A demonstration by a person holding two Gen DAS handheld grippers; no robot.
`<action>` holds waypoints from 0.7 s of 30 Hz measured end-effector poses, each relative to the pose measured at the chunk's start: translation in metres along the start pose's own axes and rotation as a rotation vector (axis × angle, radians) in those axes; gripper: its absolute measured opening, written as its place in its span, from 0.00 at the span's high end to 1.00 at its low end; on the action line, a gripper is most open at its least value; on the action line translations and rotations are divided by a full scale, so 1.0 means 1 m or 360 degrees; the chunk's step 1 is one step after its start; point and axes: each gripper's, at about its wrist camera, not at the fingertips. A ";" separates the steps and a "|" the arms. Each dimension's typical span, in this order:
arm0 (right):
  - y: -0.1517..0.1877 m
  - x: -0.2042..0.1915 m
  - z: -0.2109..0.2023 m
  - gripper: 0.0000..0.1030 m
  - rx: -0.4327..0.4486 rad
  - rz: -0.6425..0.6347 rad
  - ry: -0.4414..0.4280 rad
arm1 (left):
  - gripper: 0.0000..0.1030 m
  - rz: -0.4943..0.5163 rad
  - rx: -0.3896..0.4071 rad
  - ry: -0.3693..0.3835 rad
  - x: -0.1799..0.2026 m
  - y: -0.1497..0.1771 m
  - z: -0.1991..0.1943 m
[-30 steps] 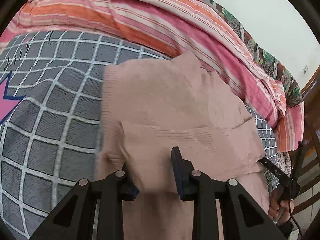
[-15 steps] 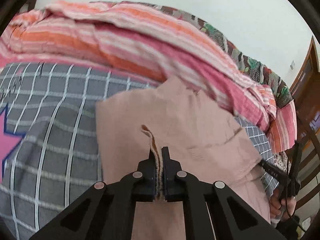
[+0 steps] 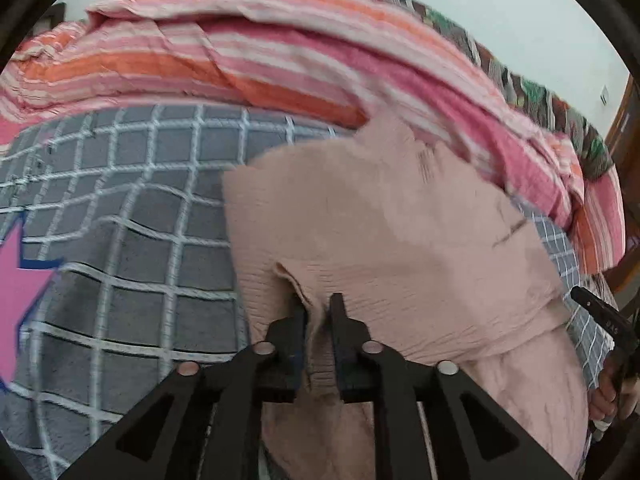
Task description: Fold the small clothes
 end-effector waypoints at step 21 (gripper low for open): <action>0.002 -0.013 0.054 0.85 -0.0167 0.0031 -0.0124 | 0.50 0.0007 0.0005 -0.0013 0.002 0.004 0.017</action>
Point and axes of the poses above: each gripper's, at about its wrist camera, not at the fingertips, and z roughly the way its jaws point, x to its right, y to its underside, and after that the axes turned 9 degrees about -z, right-handed
